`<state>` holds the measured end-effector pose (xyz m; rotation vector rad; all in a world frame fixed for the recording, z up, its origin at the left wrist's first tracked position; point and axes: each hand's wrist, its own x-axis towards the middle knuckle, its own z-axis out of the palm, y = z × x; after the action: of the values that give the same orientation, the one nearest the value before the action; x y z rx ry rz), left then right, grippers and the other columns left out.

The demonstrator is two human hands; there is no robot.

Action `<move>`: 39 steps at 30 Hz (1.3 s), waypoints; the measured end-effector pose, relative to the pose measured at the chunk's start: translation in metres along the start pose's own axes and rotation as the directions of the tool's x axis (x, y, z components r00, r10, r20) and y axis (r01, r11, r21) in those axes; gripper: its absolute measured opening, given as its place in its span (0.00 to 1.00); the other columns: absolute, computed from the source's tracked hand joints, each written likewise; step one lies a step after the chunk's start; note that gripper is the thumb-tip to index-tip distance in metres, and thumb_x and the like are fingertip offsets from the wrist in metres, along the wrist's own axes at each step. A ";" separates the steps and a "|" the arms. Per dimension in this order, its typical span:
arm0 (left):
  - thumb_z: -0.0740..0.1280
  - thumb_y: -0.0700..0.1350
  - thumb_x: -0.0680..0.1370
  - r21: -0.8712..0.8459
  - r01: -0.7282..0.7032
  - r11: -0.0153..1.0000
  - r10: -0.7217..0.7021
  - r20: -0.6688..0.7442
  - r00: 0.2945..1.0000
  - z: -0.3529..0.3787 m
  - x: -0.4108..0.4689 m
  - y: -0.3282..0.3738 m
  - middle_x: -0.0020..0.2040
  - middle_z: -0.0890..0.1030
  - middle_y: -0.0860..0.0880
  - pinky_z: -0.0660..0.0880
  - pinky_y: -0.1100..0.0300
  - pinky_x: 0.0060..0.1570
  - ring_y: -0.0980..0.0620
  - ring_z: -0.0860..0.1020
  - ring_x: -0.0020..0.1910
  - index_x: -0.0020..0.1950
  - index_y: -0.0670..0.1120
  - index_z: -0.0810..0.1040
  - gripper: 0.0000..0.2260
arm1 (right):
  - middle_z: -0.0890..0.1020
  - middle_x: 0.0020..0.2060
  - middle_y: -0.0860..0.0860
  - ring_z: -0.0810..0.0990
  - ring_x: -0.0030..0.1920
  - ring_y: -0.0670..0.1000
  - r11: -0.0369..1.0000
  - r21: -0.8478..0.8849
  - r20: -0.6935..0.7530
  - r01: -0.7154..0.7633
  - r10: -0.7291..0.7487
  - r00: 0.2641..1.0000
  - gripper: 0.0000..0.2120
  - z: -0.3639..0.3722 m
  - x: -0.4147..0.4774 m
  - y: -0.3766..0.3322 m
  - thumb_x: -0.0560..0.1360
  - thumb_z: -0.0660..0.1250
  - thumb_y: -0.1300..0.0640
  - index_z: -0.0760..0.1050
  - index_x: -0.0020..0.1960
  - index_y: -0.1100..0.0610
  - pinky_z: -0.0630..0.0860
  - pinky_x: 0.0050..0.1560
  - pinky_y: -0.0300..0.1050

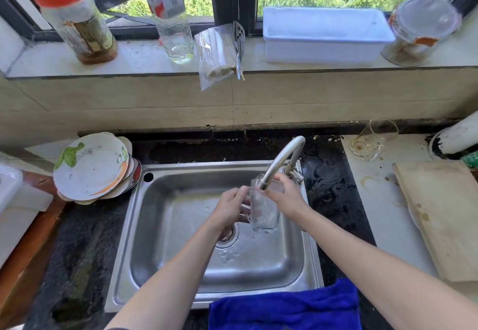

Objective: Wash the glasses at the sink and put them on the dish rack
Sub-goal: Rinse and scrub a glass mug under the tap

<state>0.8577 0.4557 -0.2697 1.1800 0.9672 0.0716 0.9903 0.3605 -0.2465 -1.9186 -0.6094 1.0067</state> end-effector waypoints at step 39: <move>0.52 0.49 0.84 -0.290 0.371 0.882 -0.336 0.162 0.928 -0.011 0.002 0.047 0.36 0.85 0.43 0.75 0.54 0.45 0.49 0.84 0.33 0.60 0.36 0.73 0.18 | 0.80 0.38 0.45 0.78 0.42 0.49 0.975 -0.212 -0.125 0.063 -0.091 0.988 0.14 -0.007 0.015 -0.001 0.68 0.59 0.41 0.76 0.42 0.50 0.73 0.46 0.49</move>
<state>0.8715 0.4853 -0.2339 0.6911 1.0196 -0.1260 1.0040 0.3686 -0.2499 -2.1082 -0.7293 0.7825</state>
